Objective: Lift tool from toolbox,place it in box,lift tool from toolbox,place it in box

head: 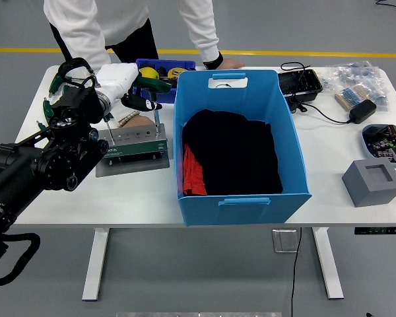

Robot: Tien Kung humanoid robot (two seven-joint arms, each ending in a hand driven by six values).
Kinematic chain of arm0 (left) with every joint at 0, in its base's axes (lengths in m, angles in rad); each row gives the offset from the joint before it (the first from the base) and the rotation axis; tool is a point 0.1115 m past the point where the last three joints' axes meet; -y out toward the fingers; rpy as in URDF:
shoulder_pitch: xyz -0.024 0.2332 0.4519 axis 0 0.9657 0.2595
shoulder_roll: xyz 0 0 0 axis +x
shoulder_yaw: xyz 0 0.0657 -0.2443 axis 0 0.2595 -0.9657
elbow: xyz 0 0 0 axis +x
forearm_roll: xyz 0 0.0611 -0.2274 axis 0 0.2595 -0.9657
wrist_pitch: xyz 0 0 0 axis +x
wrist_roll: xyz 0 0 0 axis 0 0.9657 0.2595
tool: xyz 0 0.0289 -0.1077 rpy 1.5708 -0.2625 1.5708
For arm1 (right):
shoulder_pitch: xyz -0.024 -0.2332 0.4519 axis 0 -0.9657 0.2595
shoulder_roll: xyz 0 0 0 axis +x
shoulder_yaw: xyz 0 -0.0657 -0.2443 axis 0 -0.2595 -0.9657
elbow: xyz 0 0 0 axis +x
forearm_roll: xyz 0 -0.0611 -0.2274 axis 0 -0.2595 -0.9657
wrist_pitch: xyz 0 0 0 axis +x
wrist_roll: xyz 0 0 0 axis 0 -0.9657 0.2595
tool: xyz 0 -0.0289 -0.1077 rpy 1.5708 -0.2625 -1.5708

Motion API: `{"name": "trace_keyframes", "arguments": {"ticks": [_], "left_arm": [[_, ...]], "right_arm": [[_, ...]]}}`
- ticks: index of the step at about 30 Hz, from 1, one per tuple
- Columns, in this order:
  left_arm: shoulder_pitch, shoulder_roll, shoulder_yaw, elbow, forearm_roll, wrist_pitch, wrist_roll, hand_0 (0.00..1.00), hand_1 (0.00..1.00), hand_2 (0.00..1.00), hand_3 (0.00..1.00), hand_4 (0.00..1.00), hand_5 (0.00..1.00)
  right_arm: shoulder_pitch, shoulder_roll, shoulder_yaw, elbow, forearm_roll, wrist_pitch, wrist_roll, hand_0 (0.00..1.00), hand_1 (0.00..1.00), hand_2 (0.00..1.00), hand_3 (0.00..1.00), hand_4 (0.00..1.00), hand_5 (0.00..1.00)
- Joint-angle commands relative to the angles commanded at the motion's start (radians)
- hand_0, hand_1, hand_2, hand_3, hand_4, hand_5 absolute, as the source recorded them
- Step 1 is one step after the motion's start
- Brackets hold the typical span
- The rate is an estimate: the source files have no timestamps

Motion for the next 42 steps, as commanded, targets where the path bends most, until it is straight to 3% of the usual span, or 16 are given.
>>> {"name": "trace_keyframes", "arguments": {"ticks": [1, 6, 7, 12, 14, 24, 30, 31, 36, 37, 42], "left_arm": [[-0.002, 0.000, 0.000, 0.000, -0.004, 0.001, 0.000, 0.342, 0.108, 0.127, 0.176, 0.998, 0.670], [-0.012, 0.002, 0.006, 0.002, -0.026, 0.007, 0.000, 0.342, 0.108, 0.127, 0.176, 0.998, 0.670], [-0.013, 0.002, 0.006, 0.003, -0.028, 0.010, -0.001, 0.343, 0.101, 0.116, 0.160, 0.998, 0.738], [-0.017, 0.002, 0.012, 0.008, -0.041, 0.021, -0.008, 0.343, 0.101, 0.116, 0.160, 0.998, 0.738], [-0.018, 0.002, 0.014, 0.011, -0.047, 0.029, -0.011, 0.348, 0.079, 0.092, 0.116, 0.998, 0.748], [-0.017, 0.004, 0.031, 0.023, -0.095, 0.100, -0.044, 0.343, 0.047, 0.063, 0.084, 0.998, 0.758], [-0.024, 0.012, 0.049, 0.007, -0.071, 0.139, -0.079, 0.332, 0.030, 0.048, 0.066, 0.981, 0.767], [-0.028, 0.015, 0.058, 0.002, -0.069, 0.145, -0.083, 0.268, 0.027, 0.043, 0.061, 0.820, 0.753], [-0.045, 0.030, 0.102, -0.012, -0.069, 0.161, -0.092, 0.268, 0.027, 0.043, 0.061, 0.820, 0.753], [-0.048, 0.033, 0.110, -0.014, -0.069, 0.165, -0.092, 0.267, 0.026, 0.043, 0.061, 0.685, 0.720], [-0.062, 0.047, 0.144, -0.024, -0.066, 0.181, -0.097, 0.267, 0.026, 0.043, 0.061, 0.685, 0.720]], "right_arm": [[0.001, 0.000, 0.000, 0.000, 0.000, 0.000, 0.000, 0.723, 0.716, 0.776, 0.627, 0.848, 0.757], [0.003, -0.001, -0.005, 0.000, 0.003, 0.000, -0.001, 0.723, 0.716, 0.776, 0.627, 0.848, 0.757], [0.003, 0.000, -0.006, 0.000, 0.004, 0.000, -0.001, 0.723, 0.716, 0.776, 0.625, 0.847, 0.755], [0.003, 0.000, -0.003, 0.000, 0.002, -0.001, -0.002, 0.723, 0.716, 0.776, 0.625, 0.847, 0.755], [0.003, 0.000, -0.006, 0.000, 0.005, -0.001, -0.001, 0.722, 0.716, 0.776, 0.624, 0.846, 0.754], [0.006, -0.001, -0.013, 0.000, 0.012, -0.002, 0.002, 0.722, 0.715, 0.775, 0.624, 0.846, 0.754], [0.006, -0.002, -0.010, 0.000, 0.010, -0.004, 0.001, 0.722, 0.714, 0.775, 0.624, 0.845, 0.753], [0.006, -0.002, -0.008, 0.000, 0.009, -0.004, 0.001, 0.721, 0.714, 0.774, 0.622, 0.844, 0.753], [0.005, -0.001, -0.004, 0.000, 0.004, -0.005, 0.000, 0.721, 0.714, 0.774, 0.622, 0.844, 0.753], [0.005, -0.001, -0.003, 0.000, 0.003, -0.005, 0.000, 0.721, 0.712, 0.772, 0.623, 0.844, 0.752], [0.003, -0.001, 0.005, 0.000, -0.004, -0.005, -0.002, 0.721, 0.712, 0.772, 0.623, 0.844, 0.752]]}}
